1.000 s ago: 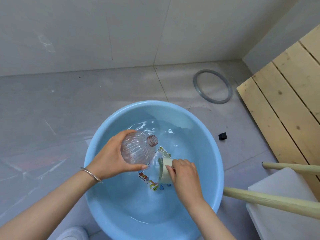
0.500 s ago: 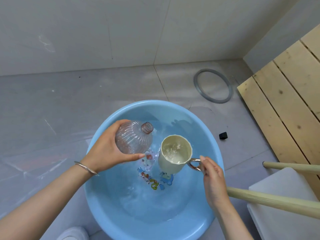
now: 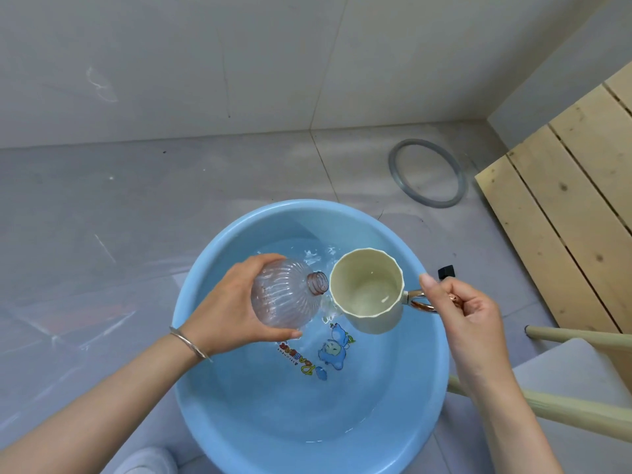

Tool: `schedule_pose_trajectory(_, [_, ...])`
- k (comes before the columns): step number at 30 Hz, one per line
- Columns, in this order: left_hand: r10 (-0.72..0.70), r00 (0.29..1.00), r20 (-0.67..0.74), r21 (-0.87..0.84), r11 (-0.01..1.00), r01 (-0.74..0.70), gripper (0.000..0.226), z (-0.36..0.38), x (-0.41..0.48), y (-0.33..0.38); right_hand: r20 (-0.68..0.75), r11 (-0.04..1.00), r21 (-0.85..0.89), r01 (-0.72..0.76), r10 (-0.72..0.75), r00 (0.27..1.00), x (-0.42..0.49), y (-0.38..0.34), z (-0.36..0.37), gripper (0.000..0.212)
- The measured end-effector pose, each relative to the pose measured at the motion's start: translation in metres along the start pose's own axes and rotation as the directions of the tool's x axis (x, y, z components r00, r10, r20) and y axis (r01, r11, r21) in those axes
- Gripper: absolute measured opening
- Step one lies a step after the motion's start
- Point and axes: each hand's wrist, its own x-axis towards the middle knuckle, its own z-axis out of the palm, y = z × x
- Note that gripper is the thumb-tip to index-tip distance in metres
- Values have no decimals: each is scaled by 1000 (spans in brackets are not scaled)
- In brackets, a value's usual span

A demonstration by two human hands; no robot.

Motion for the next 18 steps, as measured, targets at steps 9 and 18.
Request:
schedule_pose_trajectory(9, [5, 1000, 10, 35, 999, -5, 101, 1, -3, -3, 30, 991, -126, 43, -39, 999, -6, -14, 0, 40])
schedule_pose_trajectory(18, [7, 1000, 26, 61, 998, -9, 101, 3, -3, -5, 7, 977, -191, 96, -96, 995, -7, -18, -1, 38])
